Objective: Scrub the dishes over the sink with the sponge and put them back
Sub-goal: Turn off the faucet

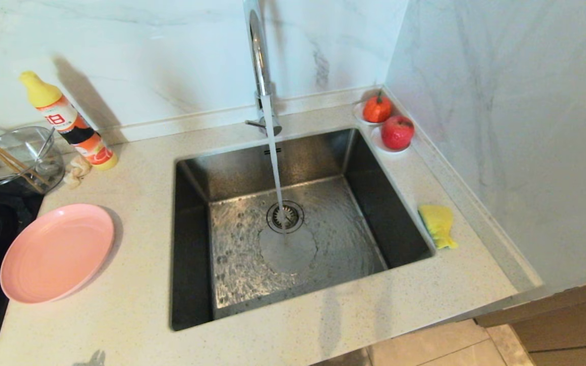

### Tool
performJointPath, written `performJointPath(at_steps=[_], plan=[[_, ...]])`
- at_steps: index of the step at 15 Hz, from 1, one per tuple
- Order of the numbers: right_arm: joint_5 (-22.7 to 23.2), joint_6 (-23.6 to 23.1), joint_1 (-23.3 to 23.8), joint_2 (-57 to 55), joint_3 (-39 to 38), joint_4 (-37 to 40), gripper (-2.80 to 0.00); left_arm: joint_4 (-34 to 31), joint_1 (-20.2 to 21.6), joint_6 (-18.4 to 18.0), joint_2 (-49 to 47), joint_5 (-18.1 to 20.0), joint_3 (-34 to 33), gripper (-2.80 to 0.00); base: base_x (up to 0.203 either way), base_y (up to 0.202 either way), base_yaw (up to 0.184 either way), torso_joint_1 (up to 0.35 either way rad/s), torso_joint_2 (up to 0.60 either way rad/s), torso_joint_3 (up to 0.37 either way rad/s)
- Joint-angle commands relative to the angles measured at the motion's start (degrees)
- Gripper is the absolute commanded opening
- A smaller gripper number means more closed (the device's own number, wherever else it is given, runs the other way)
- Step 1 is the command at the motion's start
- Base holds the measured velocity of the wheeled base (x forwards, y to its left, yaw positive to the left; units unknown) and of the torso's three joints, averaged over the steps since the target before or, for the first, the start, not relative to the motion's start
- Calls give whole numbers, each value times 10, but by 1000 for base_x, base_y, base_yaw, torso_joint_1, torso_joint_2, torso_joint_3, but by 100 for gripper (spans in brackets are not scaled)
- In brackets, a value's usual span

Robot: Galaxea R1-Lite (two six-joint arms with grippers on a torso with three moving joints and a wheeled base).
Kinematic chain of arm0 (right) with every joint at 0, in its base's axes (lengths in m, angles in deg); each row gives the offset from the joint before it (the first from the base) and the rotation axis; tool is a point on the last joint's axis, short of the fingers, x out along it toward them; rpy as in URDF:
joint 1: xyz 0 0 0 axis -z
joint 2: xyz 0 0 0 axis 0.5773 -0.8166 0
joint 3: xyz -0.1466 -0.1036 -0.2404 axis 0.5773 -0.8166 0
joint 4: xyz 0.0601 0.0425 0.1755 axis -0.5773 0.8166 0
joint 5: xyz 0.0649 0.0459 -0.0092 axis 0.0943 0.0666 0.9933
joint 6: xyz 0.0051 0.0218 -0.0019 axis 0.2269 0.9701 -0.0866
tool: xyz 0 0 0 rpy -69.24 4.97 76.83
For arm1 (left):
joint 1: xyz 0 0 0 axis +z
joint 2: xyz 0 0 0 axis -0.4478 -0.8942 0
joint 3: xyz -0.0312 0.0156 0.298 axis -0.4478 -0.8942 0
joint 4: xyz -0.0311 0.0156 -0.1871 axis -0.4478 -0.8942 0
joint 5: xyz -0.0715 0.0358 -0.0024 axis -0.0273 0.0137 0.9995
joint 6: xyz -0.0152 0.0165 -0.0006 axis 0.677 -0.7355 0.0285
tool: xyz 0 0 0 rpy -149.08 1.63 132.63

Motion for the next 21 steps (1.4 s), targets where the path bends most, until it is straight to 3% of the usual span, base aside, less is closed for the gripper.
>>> performJointPath(at_steps=[1, 21], plan=[[-26, -18, 0, -2, 4, 29, -280, 1, 0, 0, 1, 0, -23, -280, 0, 0, 0, 0, 0, 0], [-24, -18, 0, -3, 0, 14, -280, 1, 0, 0, 1, 0, -23, -280, 0, 0, 0, 0, 0, 0]])
